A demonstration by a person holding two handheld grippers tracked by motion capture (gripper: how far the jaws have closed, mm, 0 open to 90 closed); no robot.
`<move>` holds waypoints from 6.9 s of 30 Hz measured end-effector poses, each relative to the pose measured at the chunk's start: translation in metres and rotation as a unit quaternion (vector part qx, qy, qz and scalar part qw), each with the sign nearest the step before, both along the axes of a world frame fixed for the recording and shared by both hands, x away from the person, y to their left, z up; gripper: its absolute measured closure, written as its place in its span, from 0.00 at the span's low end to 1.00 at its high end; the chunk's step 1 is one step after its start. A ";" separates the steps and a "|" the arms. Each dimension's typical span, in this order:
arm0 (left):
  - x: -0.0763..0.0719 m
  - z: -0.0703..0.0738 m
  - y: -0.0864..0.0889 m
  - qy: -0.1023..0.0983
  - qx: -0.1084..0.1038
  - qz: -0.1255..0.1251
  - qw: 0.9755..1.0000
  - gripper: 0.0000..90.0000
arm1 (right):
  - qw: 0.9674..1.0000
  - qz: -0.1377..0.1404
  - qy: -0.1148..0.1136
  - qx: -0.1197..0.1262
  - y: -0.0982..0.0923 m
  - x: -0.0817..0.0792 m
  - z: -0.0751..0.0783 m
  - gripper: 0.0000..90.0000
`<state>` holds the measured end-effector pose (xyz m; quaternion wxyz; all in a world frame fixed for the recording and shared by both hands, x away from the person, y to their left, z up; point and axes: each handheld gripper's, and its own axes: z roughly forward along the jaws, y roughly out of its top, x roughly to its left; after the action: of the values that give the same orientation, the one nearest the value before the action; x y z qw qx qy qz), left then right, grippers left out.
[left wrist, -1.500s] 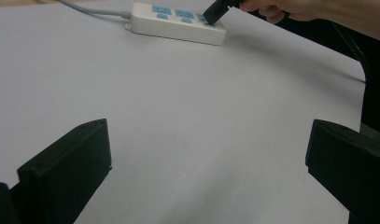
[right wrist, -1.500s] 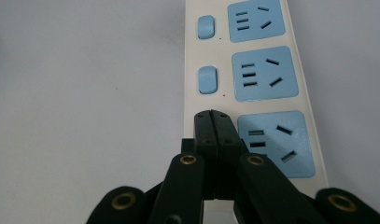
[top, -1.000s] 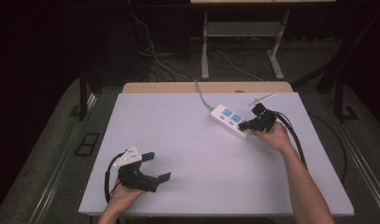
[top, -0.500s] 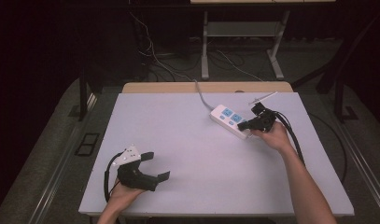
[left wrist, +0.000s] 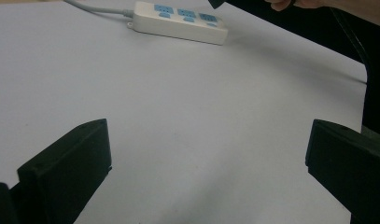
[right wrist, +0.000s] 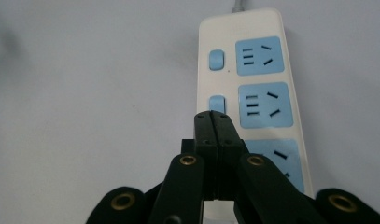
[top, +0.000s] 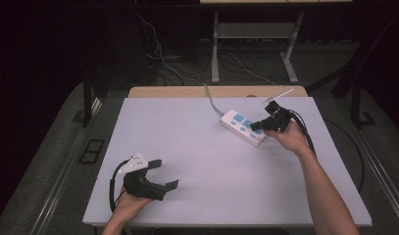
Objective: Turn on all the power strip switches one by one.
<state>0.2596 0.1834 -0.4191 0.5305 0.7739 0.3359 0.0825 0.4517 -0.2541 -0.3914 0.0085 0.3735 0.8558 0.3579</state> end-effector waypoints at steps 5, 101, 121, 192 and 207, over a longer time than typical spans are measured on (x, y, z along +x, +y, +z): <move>0.000 0.000 0.001 0.000 -0.002 0.001 1.000 0.00 | 1.000 0.002 -0.004 -0.001 0.005 0.006 0.009 1.00; -0.001 0.001 0.002 -0.001 0.002 0.000 1.000 0.00 | 1.000 -0.004 0.005 0.014 0.021 0.025 -0.033 1.00; -0.002 0.000 0.001 0.004 0.001 -0.002 1.000 0.00 | 1.000 0.001 -0.006 0.004 0.024 0.028 -0.015 1.00; -0.003 0.001 0.003 0.000 -0.008 0.004 1.000 0.00 | 1.000 -0.007 -0.004 -0.005 0.058 0.050 -0.030 1.00; -0.003 0.000 0.002 0.004 -0.007 0.002 1.000 0.00 | 0.999 0.012 -0.030 -0.033 0.058 0.043 -0.023 1.00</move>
<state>0.2571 0.1858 -0.4192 0.5343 0.7701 0.3396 0.0783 0.4948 -0.1961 -0.4147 0.0426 0.3516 0.8709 0.3408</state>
